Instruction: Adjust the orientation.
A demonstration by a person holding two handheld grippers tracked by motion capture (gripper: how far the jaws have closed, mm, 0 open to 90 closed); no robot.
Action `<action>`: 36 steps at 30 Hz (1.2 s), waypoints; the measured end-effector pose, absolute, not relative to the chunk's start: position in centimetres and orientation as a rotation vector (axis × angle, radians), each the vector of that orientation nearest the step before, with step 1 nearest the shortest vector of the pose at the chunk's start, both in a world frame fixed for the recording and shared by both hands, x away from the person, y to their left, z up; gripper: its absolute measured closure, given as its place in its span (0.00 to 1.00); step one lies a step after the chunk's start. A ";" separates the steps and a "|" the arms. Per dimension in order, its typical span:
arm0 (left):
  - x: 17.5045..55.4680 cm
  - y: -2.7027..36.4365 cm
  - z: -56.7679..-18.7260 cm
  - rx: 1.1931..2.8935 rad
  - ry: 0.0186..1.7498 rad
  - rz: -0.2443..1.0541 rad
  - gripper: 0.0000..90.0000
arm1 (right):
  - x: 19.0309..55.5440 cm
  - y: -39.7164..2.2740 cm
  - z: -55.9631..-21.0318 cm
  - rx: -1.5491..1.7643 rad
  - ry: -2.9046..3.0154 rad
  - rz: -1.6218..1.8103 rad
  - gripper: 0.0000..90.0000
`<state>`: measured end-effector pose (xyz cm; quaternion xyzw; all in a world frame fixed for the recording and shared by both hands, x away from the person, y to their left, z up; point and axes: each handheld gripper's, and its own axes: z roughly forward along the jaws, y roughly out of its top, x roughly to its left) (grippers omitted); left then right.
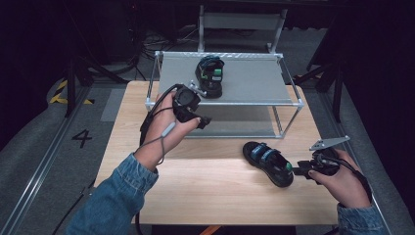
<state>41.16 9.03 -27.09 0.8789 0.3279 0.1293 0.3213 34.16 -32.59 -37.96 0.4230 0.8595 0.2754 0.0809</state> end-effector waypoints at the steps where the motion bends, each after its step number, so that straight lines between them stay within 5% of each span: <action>1: 40.9 9.4 -27.3 2.309 0.865 0.337 0.41 | 34.1 -32.5 -37.8 1.263 2.572 0.823 0.67; 18: 38.6 13.4 -32.6 2.365 0.945 0.342 0.36 | 33.9 -30.3 -37.4 1.217 2.581 0.812 0.67; 30: 38.1 14.7 -34.5 2.389 0.945 0.269 0.37 | 34.2 -29.5 -37.7 1.146 2.590 0.710 0.91; 36: 38.3 14.7 -34.9 2.397 0.964 0.272 0.37 | 33.8 -28.3 -37.0 1.097 2.584 0.727 0.94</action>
